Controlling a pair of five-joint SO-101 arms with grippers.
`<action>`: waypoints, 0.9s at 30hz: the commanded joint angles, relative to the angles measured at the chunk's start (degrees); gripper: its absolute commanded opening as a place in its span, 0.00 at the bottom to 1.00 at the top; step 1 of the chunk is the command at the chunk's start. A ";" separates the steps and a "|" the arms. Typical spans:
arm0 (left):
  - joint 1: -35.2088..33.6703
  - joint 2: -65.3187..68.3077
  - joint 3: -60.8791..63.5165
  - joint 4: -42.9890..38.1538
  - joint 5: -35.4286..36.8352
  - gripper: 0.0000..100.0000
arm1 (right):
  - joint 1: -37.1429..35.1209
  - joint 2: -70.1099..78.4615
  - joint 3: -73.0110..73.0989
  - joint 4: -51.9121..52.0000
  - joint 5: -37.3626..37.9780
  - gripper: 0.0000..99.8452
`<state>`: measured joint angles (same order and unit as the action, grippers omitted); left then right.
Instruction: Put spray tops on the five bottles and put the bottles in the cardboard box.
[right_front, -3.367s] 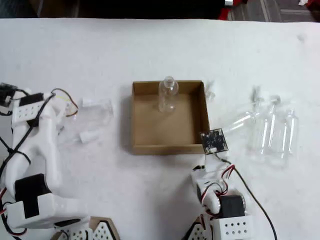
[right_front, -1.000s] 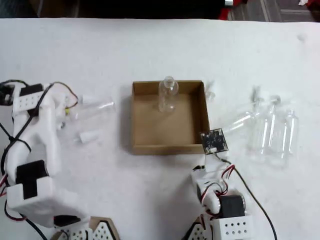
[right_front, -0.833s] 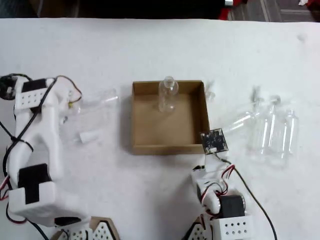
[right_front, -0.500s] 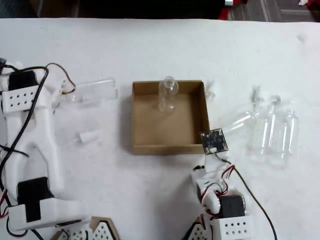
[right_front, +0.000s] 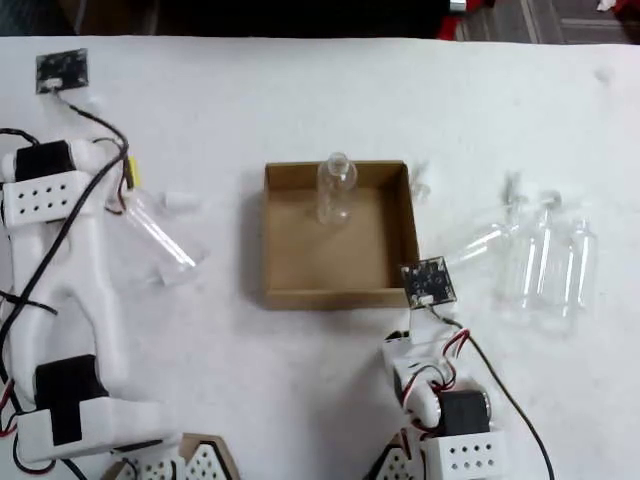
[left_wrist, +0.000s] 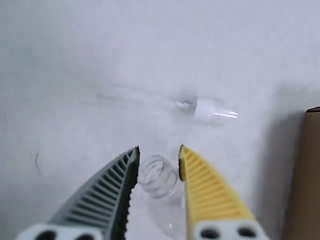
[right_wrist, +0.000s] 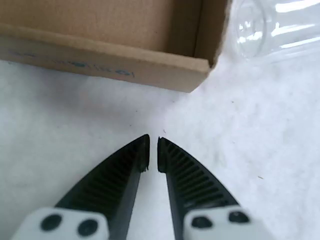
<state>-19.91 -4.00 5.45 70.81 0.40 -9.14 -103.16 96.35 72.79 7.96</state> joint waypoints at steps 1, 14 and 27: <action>2.86 -2.77 -2.46 -6.68 -6.59 0.05 | 0.31 -0.31 0.53 0.13 0.53 0.02; 15.43 -2.68 14.33 -22.15 -38.33 0.05 | 0.40 -0.31 0.53 0.13 0.53 0.02; 16.13 -2.68 14.24 -22.07 -41.23 0.11 | 0.48 -0.31 0.53 0.13 0.53 0.02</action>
<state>-4.35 -4.00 20.13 49.45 -40.66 -9.14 -103.16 96.35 72.79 7.96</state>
